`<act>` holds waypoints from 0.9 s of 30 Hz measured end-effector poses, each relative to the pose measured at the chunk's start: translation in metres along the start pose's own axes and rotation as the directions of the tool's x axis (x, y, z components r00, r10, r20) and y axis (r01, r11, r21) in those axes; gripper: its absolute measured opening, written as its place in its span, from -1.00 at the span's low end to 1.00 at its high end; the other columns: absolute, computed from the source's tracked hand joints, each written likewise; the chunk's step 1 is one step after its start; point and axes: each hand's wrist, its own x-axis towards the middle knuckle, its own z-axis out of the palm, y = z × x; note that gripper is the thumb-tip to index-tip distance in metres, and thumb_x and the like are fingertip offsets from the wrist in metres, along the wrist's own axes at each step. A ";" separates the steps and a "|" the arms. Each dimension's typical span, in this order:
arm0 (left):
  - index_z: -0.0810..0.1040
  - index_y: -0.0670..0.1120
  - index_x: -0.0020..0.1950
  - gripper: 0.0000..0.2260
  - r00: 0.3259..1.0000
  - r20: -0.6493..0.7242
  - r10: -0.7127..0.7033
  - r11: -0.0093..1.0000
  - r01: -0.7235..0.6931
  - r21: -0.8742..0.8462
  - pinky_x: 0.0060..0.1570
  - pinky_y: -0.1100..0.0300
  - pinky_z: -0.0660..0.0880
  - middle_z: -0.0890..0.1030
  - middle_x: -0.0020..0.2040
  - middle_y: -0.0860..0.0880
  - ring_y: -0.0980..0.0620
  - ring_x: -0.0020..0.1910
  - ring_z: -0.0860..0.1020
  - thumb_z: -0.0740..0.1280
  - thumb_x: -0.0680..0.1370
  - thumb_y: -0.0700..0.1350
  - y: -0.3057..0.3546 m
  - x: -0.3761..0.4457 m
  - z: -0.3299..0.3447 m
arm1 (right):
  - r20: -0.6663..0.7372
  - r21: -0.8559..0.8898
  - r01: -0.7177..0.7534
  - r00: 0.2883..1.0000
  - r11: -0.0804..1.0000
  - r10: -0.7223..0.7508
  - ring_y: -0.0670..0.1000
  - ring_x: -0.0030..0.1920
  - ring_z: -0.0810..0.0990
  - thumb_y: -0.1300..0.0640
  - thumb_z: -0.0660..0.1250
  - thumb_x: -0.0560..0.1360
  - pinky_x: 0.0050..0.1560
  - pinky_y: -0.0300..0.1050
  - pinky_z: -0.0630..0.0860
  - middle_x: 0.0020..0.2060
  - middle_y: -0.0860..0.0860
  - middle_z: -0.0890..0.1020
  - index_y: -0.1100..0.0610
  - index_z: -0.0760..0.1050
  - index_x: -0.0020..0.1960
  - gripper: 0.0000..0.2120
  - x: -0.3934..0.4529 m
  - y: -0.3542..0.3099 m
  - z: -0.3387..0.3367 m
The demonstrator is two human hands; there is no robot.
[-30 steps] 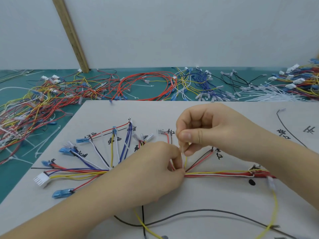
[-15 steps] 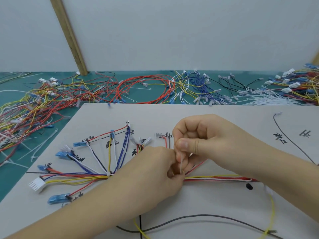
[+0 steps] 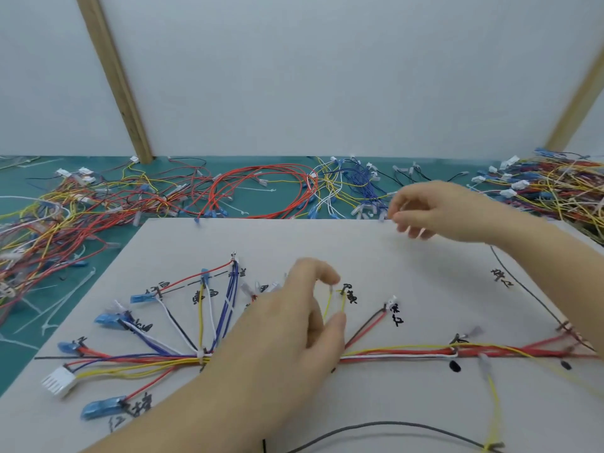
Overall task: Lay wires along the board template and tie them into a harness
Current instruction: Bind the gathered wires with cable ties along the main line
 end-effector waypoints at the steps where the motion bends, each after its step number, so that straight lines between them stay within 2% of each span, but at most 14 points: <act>1: 0.21 0.30 -0.02 -0.81 0.998 -0.040 0.057 0.997 -0.059 -0.057 -0.42 0.47 0.28 0.46 -0.44 0.17 0.23 -0.49 0.39 0.15 0.49 0.02 0.003 0.001 -0.003 | -0.067 -0.146 -0.045 0.997 0.988 0.036 -0.06 -0.32 0.57 0.21 0.28 0.51 -0.32 -0.23 0.48 -0.30 -0.05 0.62 0.05 0.53 -0.15 -0.89 0.009 0.017 -0.011; 3: 0.28 0.24 0.04 -0.79 0.983 -0.089 0.160 0.982 -0.167 -0.088 -0.48 0.53 0.22 0.40 -0.48 0.16 0.22 -0.55 0.35 0.17 0.45 0.01 0.006 0.002 -0.007 | -0.160 -0.390 -0.157 0.982 0.907 0.101 0.02 -0.18 0.55 0.25 0.28 0.50 -0.22 -0.18 0.39 -0.15 0.02 0.64 0.13 0.59 -0.06 -0.88 0.026 0.053 -0.029; 4: 0.30 0.19 0.06 -0.80 0.978 -0.087 0.190 0.977 -0.197 -0.076 -0.48 0.54 0.20 0.38 -0.48 0.17 0.23 -0.56 0.35 0.14 0.45 0.02 0.006 0.002 -0.008 | -0.180 -0.459 -0.199 0.975 0.866 0.128 0.06 -0.09 0.55 0.28 0.27 0.50 -0.14 -0.17 0.40 -0.06 0.07 0.64 0.16 0.59 -0.01 -0.85 0.032 0.069 -0.034; 7: 0.37 0.11 0.04 -0.81 0.972 -0.050 0.228 0.973 -0.230 -0.033 -0.48 0.54 0.17 0.37 -0.48 0.18 0.25 -0.56 0.34 0.10 0.46 0.02 0.003 0.001 -0.008 | -0.175 -0.554 -0.258 0.966 0.792 0.193 0.10 0.05 0.54 0.29 0.28 0.49 0.01 -0.11 0.43 0.07 0.11 0.61 0.12 0.58 0.09 -0.78 0.042 0.100 -0.038; 12: 0.39 0.20 -0.02 -0.84 0.970 -0.054 0.237 0.971 -0.238 -0.012 -0.49 0.52 0.17 0.38 -0.48 0.21 0.23 -0.55 0.31 0.10 0.46 0.00 -0.004 0.005 -0.009 | -0.172 -0.614 -0.248 0.969 0.749 0.179 0.12 0.07 0.55 0.29 0.26 0.50 0.09 -0.04 0.48 0.07 0.10 0.62 0.07 0.59 0.07 -0.76 0.050 0.118 -0.029; 16: 0.40 0.21 -0.03 -0.83 0.963 -0.051 0.264 0.964 -0.264 0.017 -0.50 0.54 0.19 0.40 -0.45 0.20 0.27 -0.57 0.32 0.13 0.48 -0.05 -0.012 0.006 -0.003 | -0.181 -0.629 -0.253 0.967 0.735 0.178 0.13 0.00 0.54 0.29 0.28 0.48 -0.03 -0.07 0.47 -0.03 0.12 0.63 0.13 0.56 -0.05 -0.87 0.053 0.122 -0.028; 19: 0.41 0.26 -0.03 -0.80 0.969 -0.073 0.234 0.972 -0.236 -0.015 -0.50 0.49 0.21 0.40 -0.45 0.22 0.27 -0.56 0.34 0.12 0.49 -0.04 -0.020 0.009 0.003 | -0.182 -0.637 -0.246 0.969 0.731 0.167 0.13 -0.05 0.50 0.28 0.19 0.53 -0.15 -0.08 0.38 -0.06 0.14 0.59 0.13 0.43 -0.05 -0.92 0.052 0.126 -0.025; 22: 0.42 0.26 -0.08 -0.83 0.975 -0.084 0.208 0.977 -0.211 -0.029 -0.50 0.52 0.21 0.41 -0.45 0.26 0.28 -0.54 0.36 0.12 0.48 -0.01 -0.021 0.010 0.004 | -0.217 -0.627 -0.223 0.970 0.746 0.107 0.14 -0.11 0.48 0.35 0.14 0.51 -0.17 -0.04 0.39 -0.10 0.16 0.57 0.10 0.33 -0.07 -0.84 0.048 0.131 -0.024; 25: 0.45 0.18 -0.12 -0.87 0.979 -0.086 0.185 0.981 -0.190 -0.046 -0.45 0.64 0.17 0.42 -0.43 0.37 0.36 -0.50 0.41 0.12 0.45 0.03 -0.012 0.008 0.004 | -0.269 -0.610 -0.191 0.963 0.769 0.025 0.16 -0.08 0.51 0.39 0.19 0.48 -0.11 -0.02 0.43 -0.09 0.16 0.61 0.14 0.45 -0.04 -0.81 0.043 0.133 -0.026; 27: 0.47 0.11 -0.11 -0.83 0.984 -0.084 0.155 0.985 -0.161 -0.064 -0.46 0.62 0.18 0.43 -0.46 0.36 0.35 -0.49 0.42 0.11 0.42 0.07 -0.008 0.007 0.003 | -0.285 -0.596 -0.173 0.959 0.784 -0.005 0.16 -0.02 0.55 0.36 0.24 0.49 -0.08 -0.04 0.43 -0.05 0.15 0.64 0.17 0.56 0.00 -0.81 0.042 0.132 -0.026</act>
